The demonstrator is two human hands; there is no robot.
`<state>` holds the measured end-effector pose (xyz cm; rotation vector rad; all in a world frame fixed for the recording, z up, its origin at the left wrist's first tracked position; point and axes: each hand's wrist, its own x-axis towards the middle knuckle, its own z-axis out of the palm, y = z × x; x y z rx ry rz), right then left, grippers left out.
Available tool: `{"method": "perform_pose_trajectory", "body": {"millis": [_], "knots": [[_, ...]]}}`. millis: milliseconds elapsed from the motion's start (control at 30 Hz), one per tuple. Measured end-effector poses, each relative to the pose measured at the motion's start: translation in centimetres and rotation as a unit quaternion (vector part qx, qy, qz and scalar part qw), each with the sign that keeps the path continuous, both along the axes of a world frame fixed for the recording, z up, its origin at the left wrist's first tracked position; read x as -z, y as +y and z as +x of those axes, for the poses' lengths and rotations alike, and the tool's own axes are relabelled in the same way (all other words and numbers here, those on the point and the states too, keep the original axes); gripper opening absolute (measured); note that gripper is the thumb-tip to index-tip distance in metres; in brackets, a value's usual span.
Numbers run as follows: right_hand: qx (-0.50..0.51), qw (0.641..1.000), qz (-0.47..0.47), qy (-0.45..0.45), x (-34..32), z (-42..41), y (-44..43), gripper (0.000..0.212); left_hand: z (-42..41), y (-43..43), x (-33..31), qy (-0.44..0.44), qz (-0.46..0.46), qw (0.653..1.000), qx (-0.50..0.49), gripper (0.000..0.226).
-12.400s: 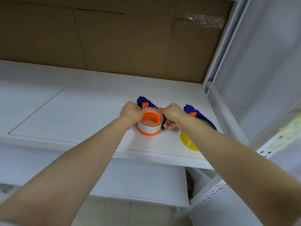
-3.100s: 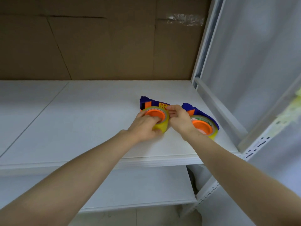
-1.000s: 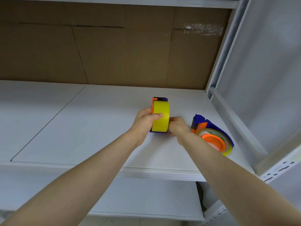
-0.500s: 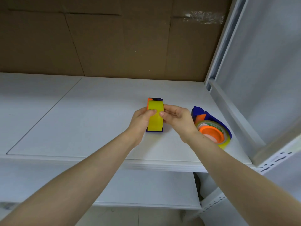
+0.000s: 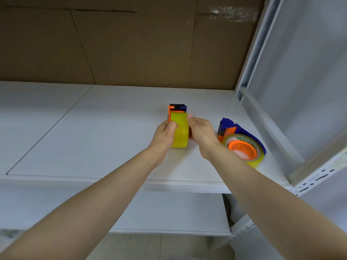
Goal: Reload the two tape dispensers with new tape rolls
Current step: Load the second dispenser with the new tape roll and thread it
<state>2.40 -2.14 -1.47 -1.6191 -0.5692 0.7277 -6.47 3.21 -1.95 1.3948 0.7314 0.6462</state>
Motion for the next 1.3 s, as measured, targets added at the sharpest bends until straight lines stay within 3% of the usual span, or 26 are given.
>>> {"method": "perform_pose_trajectory", "body": {"millis": [167, 333, 467, 600, 667, 867, 1100, 1300], "knots": [[-0.021, 0.991, 0.008, -0.135, 1.7, -0.7, 0.0, 0.037, 0.0, 0.0, -0.1, -0.004, 0.010, 1.000, -0.007, 0.021], [-0.062, 0.975, 0.061, -0.205, 2.6, -1.4, -1.5, 0.035, 0.3, 0.3, -0.3, 0.007, -0.009, 1.000, -0.016, 0.017], [-0.055, 0.976, 0.079, -0.194, 3.1, -1.8, -2.0, 0.039, 0.6, 0.6, -0.6, 0.023, -0.014, 0.999, -0.025, 0.019], [-0.008, 0.994, 0.105, 0.002, 1.3, -1.4, -2.0, 0.026, 0.4, 0.8, -0.3, 0.010, -0.021, 1.000, 0.003, 0.021], [0.007, 0.996, 0.076, 0.055, 0.5, -0.8, -1.4, 0.016, 0.3, 0.7, -0.1, 0.003, -0.009, 1.000, 0.023, 0.021], [-0.035, 0.996, 0.071, -0.043, 1.6, -1.0, -0.8, 0.022, 0.0, 0.2, 0.3, -0.041, -0.001, 0.999, 0.032, 0.026], [-0.093, 0.979, 0.086, -0.160, 3.0, -1.2, -1.8, 0.038, 0.6, 0.3, 0.0, -0.009, -0.018, 1.000, -0.006, 0.020], [-0.102, 0.977, 0.092, -0.165, 3.2, -1.1, -2.2, 0.038, 0.9, 0.4, -0.8, 0.013, -0.044, 0.999, -0.016, 0.019]]}}
